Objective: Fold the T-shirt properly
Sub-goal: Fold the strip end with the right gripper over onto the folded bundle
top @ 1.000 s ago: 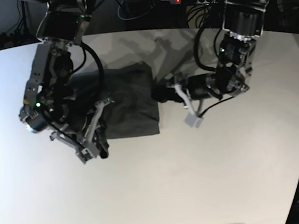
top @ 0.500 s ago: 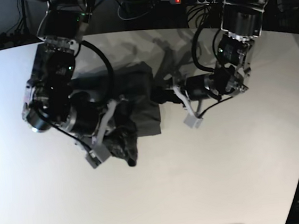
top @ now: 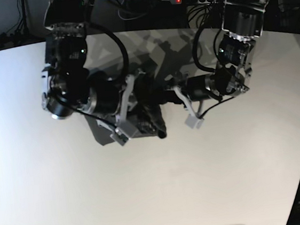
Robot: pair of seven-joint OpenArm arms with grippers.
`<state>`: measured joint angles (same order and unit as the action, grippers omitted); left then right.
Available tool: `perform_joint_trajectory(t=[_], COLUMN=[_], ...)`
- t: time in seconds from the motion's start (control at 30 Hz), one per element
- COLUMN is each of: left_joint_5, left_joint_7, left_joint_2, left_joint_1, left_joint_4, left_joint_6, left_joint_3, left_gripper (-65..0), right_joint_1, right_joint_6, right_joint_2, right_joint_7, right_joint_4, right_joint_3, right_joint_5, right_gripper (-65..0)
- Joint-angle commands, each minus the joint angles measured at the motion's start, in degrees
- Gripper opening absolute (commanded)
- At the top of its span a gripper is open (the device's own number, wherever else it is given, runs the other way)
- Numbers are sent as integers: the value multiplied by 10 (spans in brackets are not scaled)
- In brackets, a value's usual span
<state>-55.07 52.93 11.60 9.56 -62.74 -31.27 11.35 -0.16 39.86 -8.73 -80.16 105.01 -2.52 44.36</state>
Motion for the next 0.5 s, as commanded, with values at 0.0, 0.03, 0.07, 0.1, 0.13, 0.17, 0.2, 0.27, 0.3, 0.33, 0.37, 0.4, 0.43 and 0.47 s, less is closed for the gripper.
perform_joint_trajectory(t=[0.0,0.03,0.07,0.1,0.13,0.17,0.2,0.27,0.3,0.33,0.37,0.4,0.43,0.47], left_joint_5=[-11,-11,-11,-11,-11,-12,-12,-12,-12,-12,-12,-12,-12,-12], left_joint_7=[-5,-5,-5,-5,-5,-5,-5,-5,-5,-5,-5,-5,-5,-5], left_joint_2=[3,4,4,4,4,4,4,5,5,5,5,5,5,5], left_joint_1=[8,7,6,2,-1,-1,-1,-7,-10,-12,-13,-13,-13,-13], left_joint_4=[-10,-10,-10,-10,-10,-10,-10,-10,-10,-10,-10,-10,-10,-10], left_joint_6=[-3,-3,-3,-3,-3,-3,-3,-3,-3,-3,-4,-4,-4,-5], left_joint_3=[-1,-1,-1,-1,-1,-1,-1,-1,-1,-1,-1,-1,-1,-1], left_gripper=[-628,-628,-628,-628,-628,-628,-628,-628,-628,-628,-628,-628,-628,-628], right_joint_1=[12,13,14,14,15,15,15,24,29,33,38,43,47,47], right_joint_6=[1,1,1,1,1,1,1,1,1,1,1,1,1,1], right_joint_2=[-3,-3,-3,-3,-3,-3,-3,-3,-3,-3,0,1,2,2], right_joint_7=[3,4,6,9,13,16,18,18,17,17,17,17,17,17], right_joint_4=[4,-1,-9,-13,-18,-20,-20,-20,-20,-20,-20,-20,-20,-21], right_joint_3=[-6,-9,-12,-13,-13,-13,-13,-14,-14,-15,-15,-14,-14,-14], right_joint_5=[17,17,17,17,17,17,17,17,17,17,17,17,17,17], right_gripper=[-646,-646,-644,-644,-644,-643,-643,-643,-643,-643,-643,-643,-643,-643])
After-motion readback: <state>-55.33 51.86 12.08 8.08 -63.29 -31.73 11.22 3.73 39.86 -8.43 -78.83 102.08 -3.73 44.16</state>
